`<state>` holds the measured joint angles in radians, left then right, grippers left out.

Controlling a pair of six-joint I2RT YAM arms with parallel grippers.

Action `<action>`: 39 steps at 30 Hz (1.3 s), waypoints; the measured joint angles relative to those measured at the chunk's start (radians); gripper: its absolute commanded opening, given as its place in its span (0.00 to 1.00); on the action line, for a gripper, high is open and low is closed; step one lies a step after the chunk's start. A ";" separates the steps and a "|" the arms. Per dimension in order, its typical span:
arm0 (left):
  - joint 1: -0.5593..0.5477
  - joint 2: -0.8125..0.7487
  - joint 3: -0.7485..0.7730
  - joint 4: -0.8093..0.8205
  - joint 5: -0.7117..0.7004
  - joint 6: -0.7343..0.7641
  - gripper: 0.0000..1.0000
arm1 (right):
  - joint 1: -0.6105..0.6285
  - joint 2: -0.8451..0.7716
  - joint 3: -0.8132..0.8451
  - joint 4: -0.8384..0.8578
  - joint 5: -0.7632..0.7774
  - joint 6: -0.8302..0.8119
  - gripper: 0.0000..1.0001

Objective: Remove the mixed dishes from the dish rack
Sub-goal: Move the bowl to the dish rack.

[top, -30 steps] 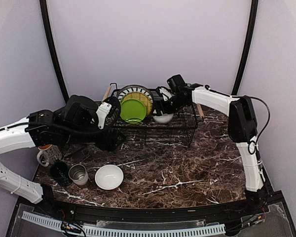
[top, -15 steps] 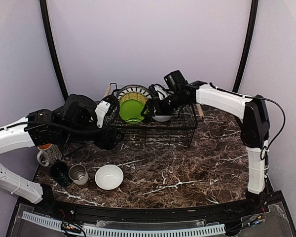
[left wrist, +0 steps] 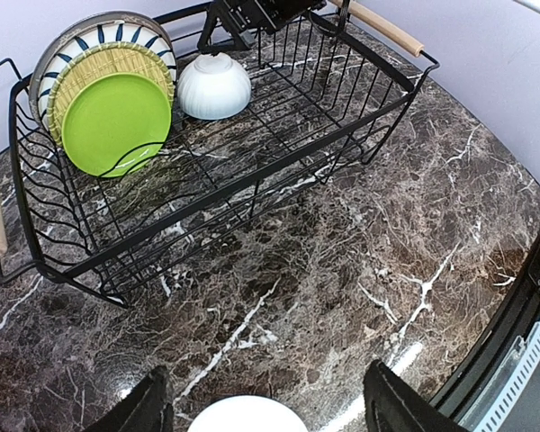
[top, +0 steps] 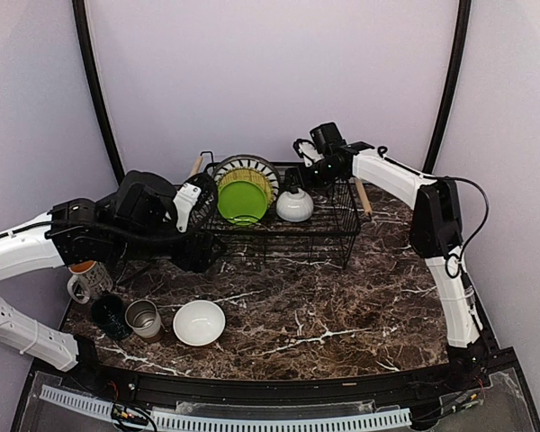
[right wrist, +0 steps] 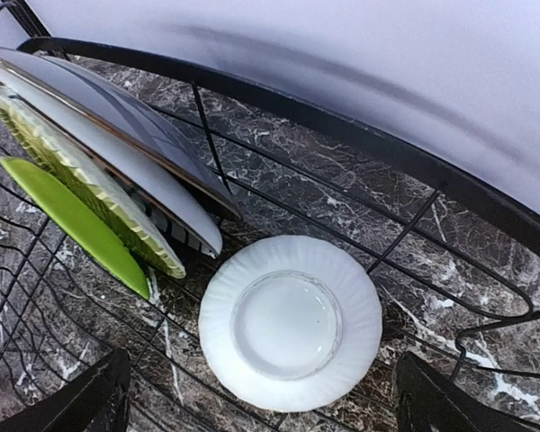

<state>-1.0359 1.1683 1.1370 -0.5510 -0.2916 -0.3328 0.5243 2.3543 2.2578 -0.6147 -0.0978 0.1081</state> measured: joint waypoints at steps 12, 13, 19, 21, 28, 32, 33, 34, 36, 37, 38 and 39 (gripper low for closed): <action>0.019 0.032 0.000 0.000 0.037 0.000 0.72 | -0.037 0.176 0.095 0.054 -0.098 0.023 0.98; 0.022 0.032 0.000 0.001 0.040 -0.001 0.73 | -0.040 0.177 0.095 0.057 -0.114 0.023 0.96; 0.037 0.032 0.000 0.003 0.060 -0.002 0.74 | -0.051 0.157 0.021 0.125 -0.277 0.018 0.84; 0.040 0.032 0.000 0.003 0.066 -0.002 0.74 | -0.048 0.137 -0.038 0.132 -0.327 0.021 0.83; 0.046 0.032 0.000 0.009 0.078 -0.003 0.74 | -0.019 -0.013 -0.269 0.157 -0.467 0.040 0.84; 0.050 0.032 0.000 0.017 0.092 -0.003 0.74 | 0.018 -0.103 -0.348 0.164 -0.525 0.072 0.90; 0.051 0.032 0.000 0.020 0.094 -0.003 0.74 | 0.025 -0.121 -0.361 0.167 -0.536 0.094 0.94; 0.051 0.032 0.000 0.022 0.095 -0.003 0.74 | 0.033 -0.138 -0.373 0.171 -0.534 0.120 0.97; 0.051 0.032 0.000 0.026 0.098 -0.003 0.74 | 0.043 -0.163 -0.399 0.177 -0.523 0.181 0.99; 0.051 0.032 0.000 0.027 0.100 -0.003 0.74 | 0.044 -0.173 -0.409 0.177 -0.509 0.214 0.99; 0.051 0.032 0.000 0.027 0.101 -0.003 0.74 | 0.042 -0.181 -0.419 0.175 -0.490 0.249 0.99; 0.051 0.032 0.000 0.028 0.102 -0.003 0.75 | 0.039 -0.186 -0.426 0.175 -0.475 0.276 0.99</action>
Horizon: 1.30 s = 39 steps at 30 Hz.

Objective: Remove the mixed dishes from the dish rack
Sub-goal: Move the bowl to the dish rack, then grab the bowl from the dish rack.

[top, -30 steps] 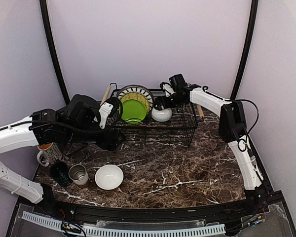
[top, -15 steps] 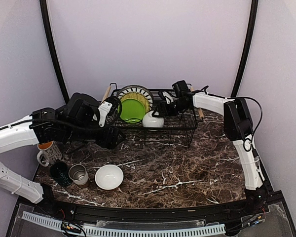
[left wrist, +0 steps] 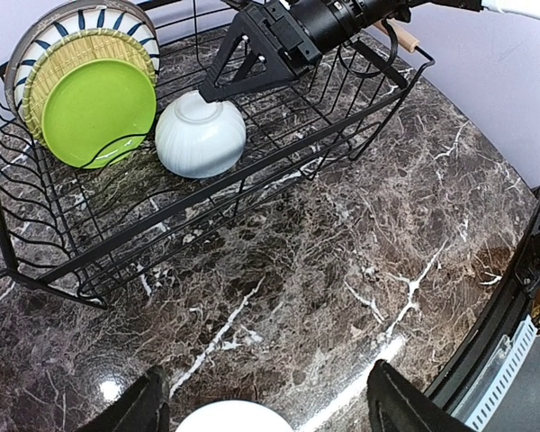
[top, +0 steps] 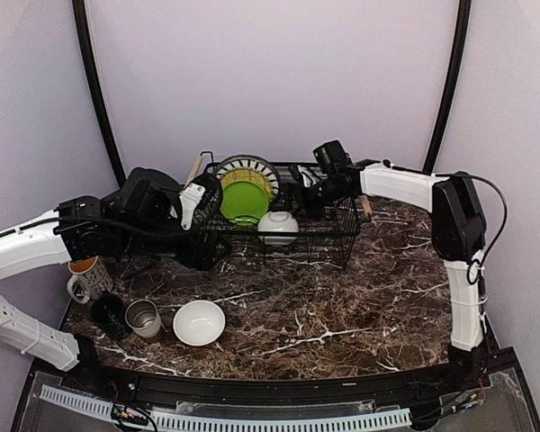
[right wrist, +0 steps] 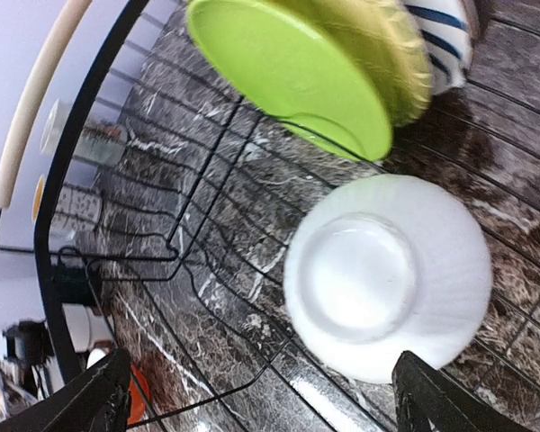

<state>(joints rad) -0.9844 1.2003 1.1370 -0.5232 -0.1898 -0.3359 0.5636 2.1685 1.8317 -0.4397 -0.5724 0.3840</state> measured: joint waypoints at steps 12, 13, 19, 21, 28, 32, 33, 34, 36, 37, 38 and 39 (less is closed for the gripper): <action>0.001 -0.006 -0.017 0.006 0.008 -0.003 0.75 | -0.021 0.060 0.071 -0.098 0.184 0.350 0.99; 0.001 -0.010 -0.021 0.007 0.008 -0.005 0.75 | -0.018 0.067 0.074 -0.105 0.193 0.367 0.99; 0.005 -0.029 -0.031 0.007 0.008 -0.009 0.75 | -0.012 0.101 0.084 -0.118 0.209 0.455 0.99; 0.005 -0.033 -0.031 0.008 0.008 -0.009 0.75 | -0.011 0.113 0.085 -0.117 0.213 0.477 0.99; 0.005 -0.034 -0.032 0.011 0.008 -0.011 0.75 | -0.010 0.144 0.093 -0.109 0.232 0.548 0.99; 0.005 -0.034 -0.032 0.013 0.008 -0.012 0.75 | -0.010 0.170 0.122 -0.090 0.230 0.575 0.99; 0.005 -0.034 -0.032 0.013 0.008 -0.012 0.75 | -0.010 0.172 0.123 -0.086 0.225 0.581 0.99; 0.005 -0.034 -0.032 0.013 0.008 -0.012 0.75 | -0.010 0.174 0.123 -0.084 0.223 0.587 0.99; 0.005 -0.034 -0.032 0.013 0.008 -0.012 0.75 | -0.008 0.179 0.123 -0.073 0.214 0.595 0.99; 0.005 -0.034 -0.032 0.013 0.008 -0.012 0.75 | -0.008 0.181 0.122 -0.066 0.206 0.600 0.99; 0.005 -0.034 -0.032 0.013 0.008 -0.012 0.75 | -0.008 0.183 0.121 -0.060 0.200 0.606 0.99; 0.005 -0.034 -0.032 0.013 0.008 -0.012 0.75 | -0.008 0.184 0.118 -0.052 0.195 0.611 0.99</action>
<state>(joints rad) -0.9791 1.1660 1.1049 -0.5106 -0.1814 -0.3481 0.5556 2.3524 1.9499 -0.4915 -0.3775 0.9947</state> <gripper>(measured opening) 0.750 0.986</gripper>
